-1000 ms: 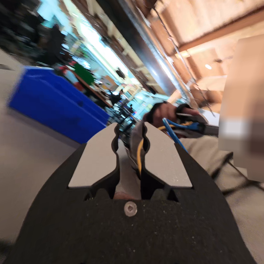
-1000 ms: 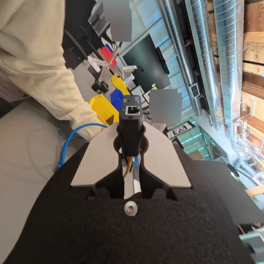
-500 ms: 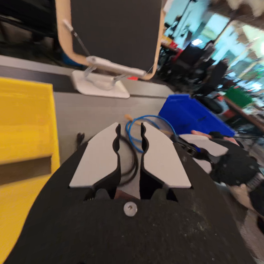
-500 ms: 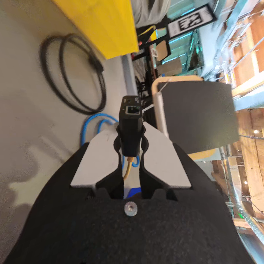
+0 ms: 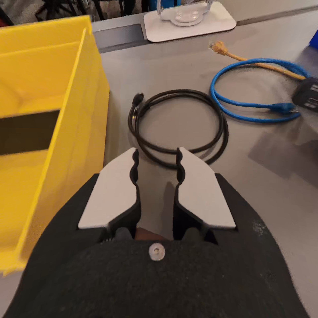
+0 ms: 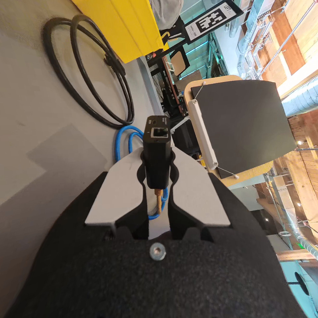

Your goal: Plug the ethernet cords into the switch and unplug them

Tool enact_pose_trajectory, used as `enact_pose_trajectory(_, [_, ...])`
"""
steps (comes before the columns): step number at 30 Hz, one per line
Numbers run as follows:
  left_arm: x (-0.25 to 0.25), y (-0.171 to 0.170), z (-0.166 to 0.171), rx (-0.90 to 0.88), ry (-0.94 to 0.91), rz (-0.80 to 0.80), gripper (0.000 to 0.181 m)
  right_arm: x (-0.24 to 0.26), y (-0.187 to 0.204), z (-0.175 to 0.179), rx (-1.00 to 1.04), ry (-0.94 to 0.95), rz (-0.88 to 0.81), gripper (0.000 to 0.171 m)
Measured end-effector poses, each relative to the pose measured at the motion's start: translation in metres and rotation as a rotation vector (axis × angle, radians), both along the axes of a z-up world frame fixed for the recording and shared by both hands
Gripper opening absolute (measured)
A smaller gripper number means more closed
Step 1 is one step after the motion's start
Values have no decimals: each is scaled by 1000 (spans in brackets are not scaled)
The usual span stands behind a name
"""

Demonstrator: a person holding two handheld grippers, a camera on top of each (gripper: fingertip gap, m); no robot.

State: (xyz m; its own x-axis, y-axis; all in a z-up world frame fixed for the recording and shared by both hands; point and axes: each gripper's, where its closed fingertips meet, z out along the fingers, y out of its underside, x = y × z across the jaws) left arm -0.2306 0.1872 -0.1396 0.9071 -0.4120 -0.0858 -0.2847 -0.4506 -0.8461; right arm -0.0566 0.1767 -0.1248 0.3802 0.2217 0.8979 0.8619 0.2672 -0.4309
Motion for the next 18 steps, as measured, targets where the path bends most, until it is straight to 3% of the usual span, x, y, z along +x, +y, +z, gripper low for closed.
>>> enact_pose_trajectory(3, [40,11,-6,-3,34,-127,40,-1,-1,0,-6,11,7,23])
enact_pose_trajectory(8, [79,-10,-48,-222,34,-283,31,2,-2,4,-34,58,9,23])
enact_pose_trajectory(13, [64,-47,-54,-276,51,-336,31,3,-3,5,-39,65,8,24])
enact_pose_trajectory(18, [35,-110,-54,-336,36,-413,26,3,-2,1,-51,59,9,23])
